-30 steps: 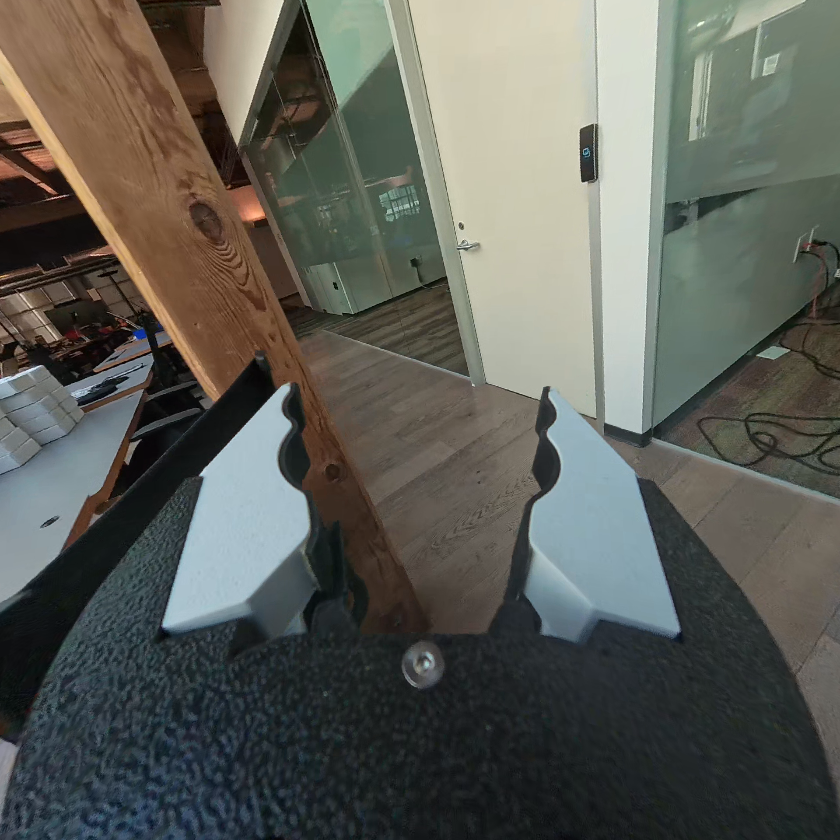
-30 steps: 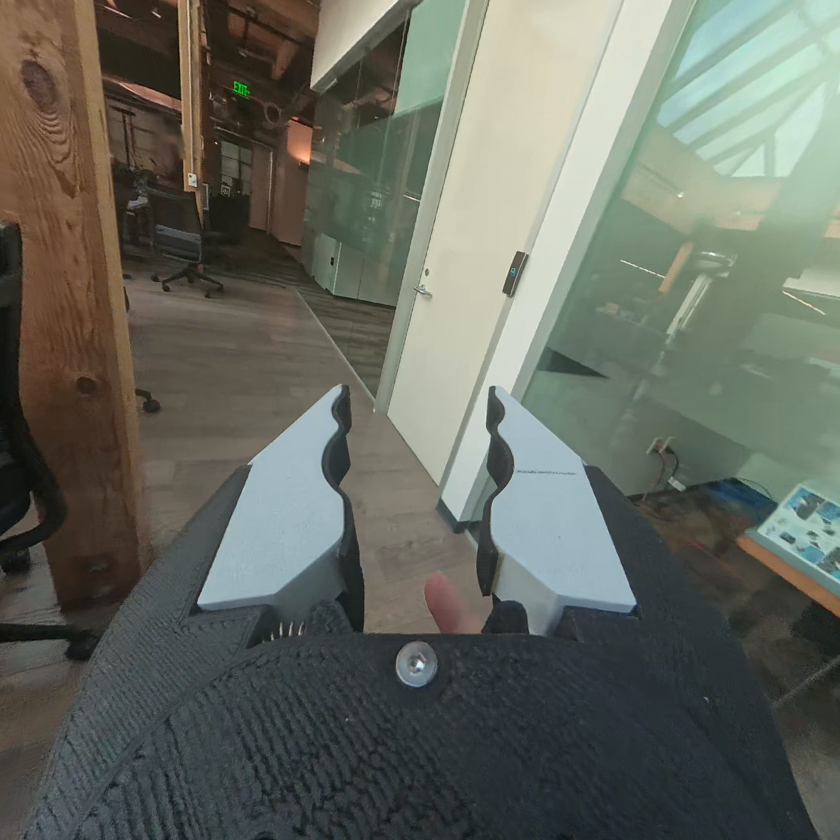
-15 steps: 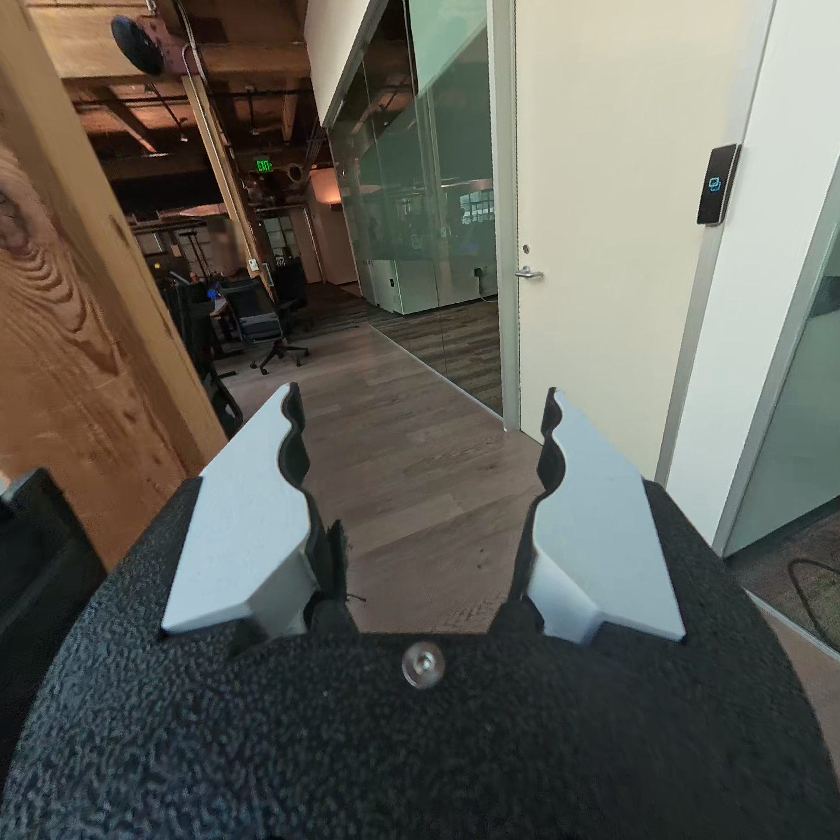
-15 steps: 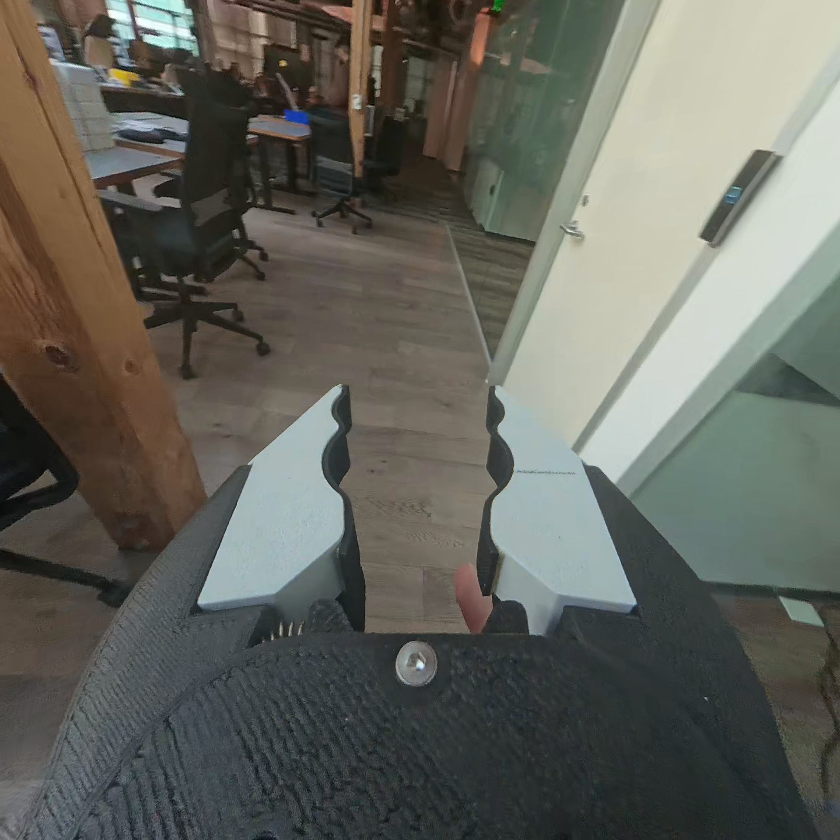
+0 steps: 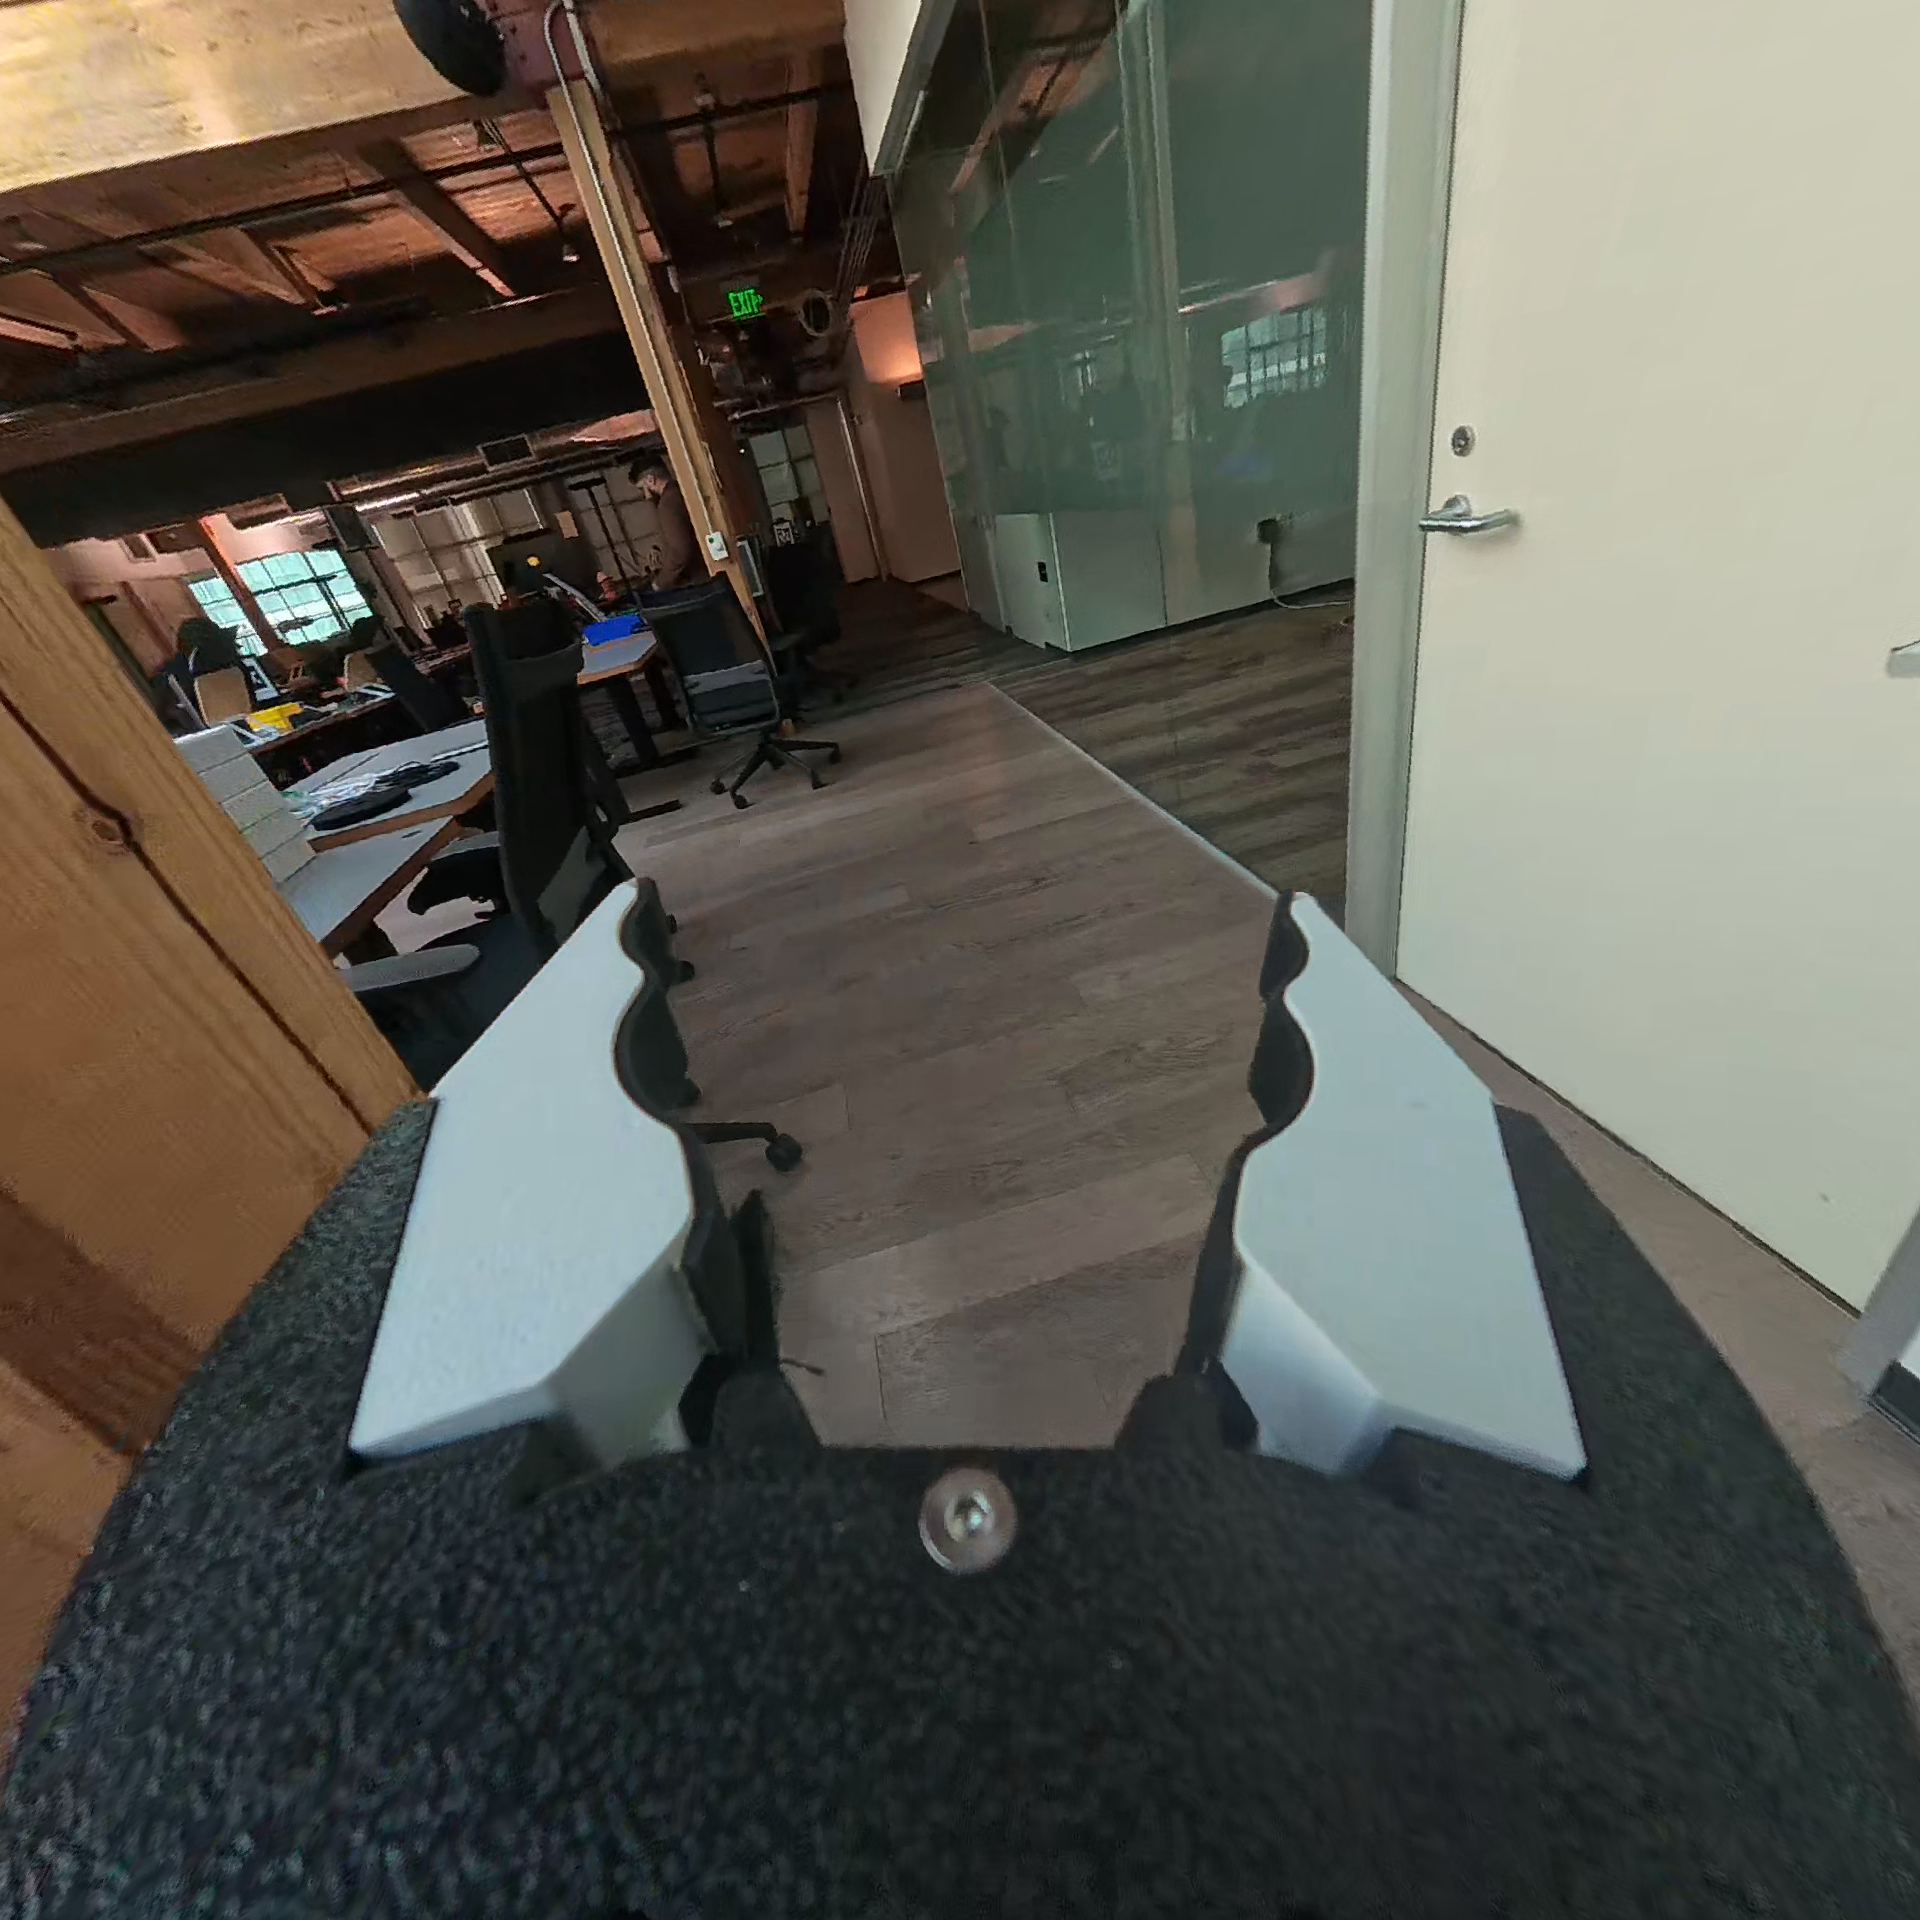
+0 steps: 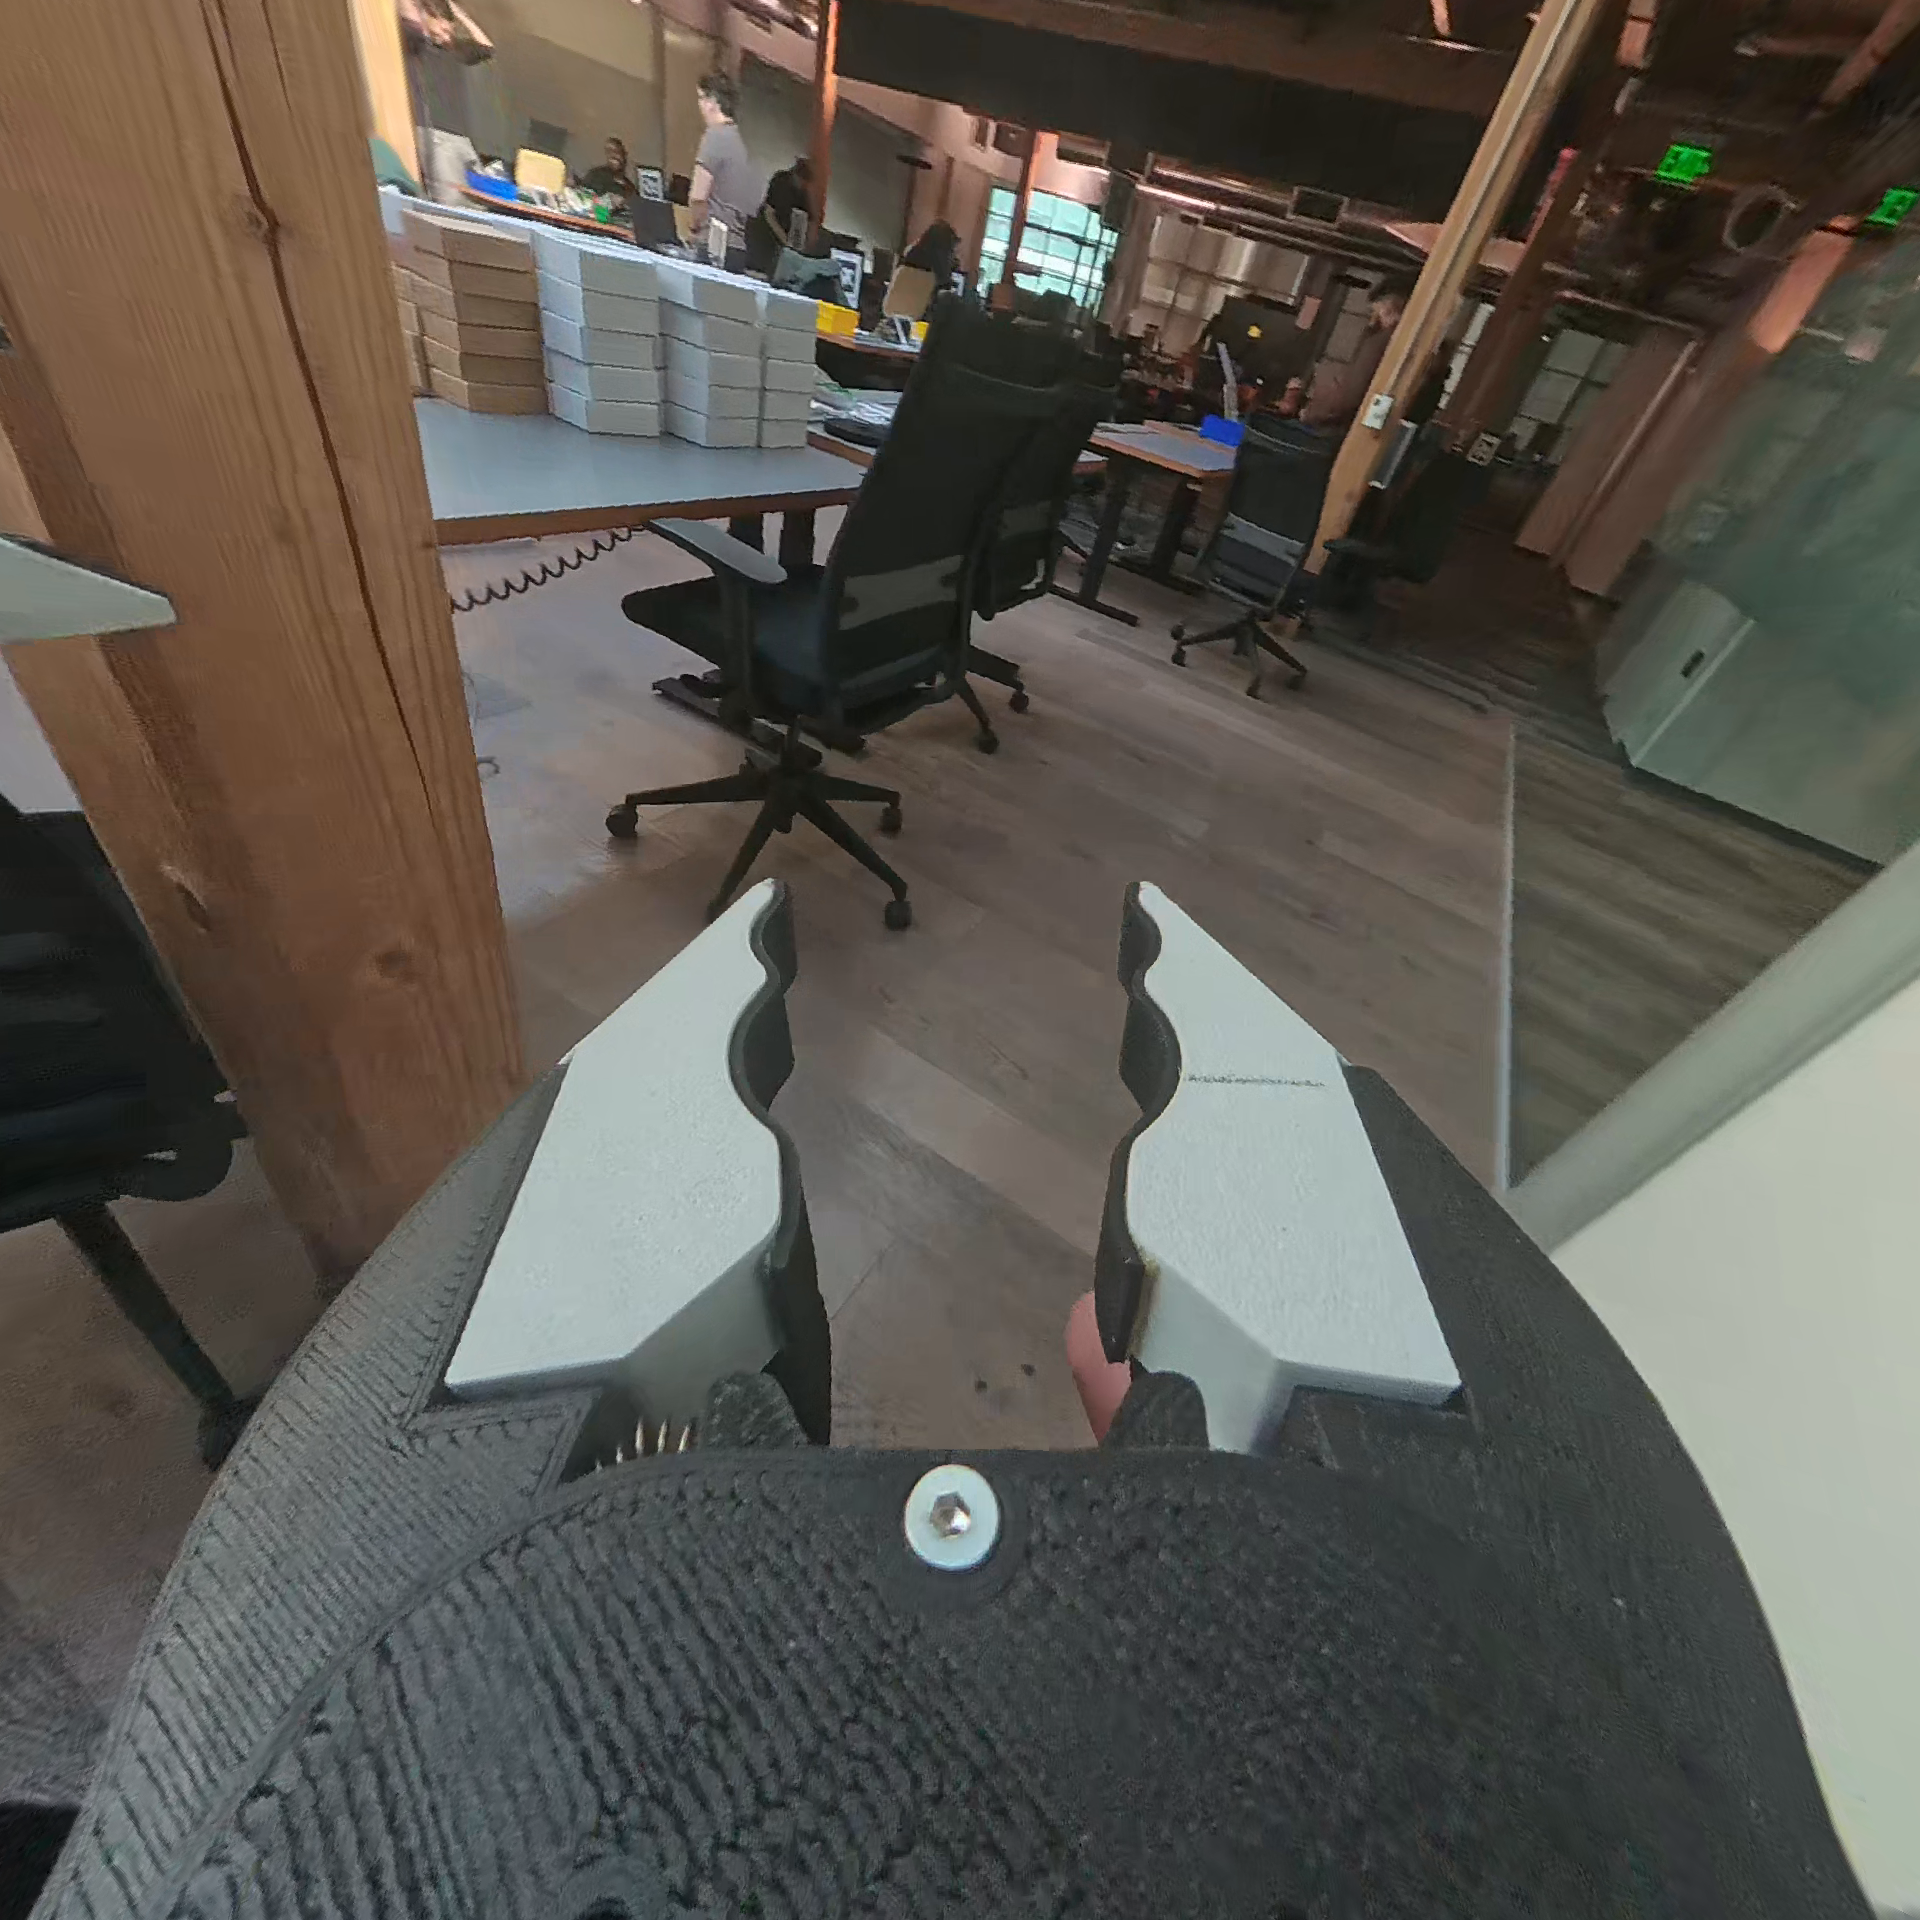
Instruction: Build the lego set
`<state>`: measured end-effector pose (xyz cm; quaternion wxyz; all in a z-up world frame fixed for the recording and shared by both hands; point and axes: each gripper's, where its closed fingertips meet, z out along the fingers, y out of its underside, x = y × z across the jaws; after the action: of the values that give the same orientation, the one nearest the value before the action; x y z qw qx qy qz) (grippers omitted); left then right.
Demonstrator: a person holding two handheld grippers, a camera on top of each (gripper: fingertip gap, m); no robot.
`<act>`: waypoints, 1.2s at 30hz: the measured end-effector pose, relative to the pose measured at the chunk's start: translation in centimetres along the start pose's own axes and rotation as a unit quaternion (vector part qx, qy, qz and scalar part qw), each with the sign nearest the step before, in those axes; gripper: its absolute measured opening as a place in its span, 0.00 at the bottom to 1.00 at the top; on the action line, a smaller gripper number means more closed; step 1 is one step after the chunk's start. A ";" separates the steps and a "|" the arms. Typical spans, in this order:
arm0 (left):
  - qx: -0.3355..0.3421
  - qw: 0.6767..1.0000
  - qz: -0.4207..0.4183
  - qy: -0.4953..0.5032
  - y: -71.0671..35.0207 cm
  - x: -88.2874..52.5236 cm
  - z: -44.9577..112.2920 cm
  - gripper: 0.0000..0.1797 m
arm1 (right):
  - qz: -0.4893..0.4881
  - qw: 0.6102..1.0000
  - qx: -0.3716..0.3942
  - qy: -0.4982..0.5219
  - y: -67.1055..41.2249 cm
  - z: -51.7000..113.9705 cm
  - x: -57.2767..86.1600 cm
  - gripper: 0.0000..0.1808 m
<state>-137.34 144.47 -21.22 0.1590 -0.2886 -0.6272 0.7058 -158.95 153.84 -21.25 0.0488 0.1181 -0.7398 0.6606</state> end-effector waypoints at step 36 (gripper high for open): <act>-0.140 0.853 -0.035 -0.502 10.5 -50.5 40.0 0.67 | -0.025 0.853 0.087 -0.514 -17.1 83.6 -12.6 0.43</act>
<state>-120.62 81.35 -19.11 -0.1948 0.1075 -0.7233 0.6537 -135.63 70.88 -17.90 -0.3320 0.4633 -0.5955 0.5662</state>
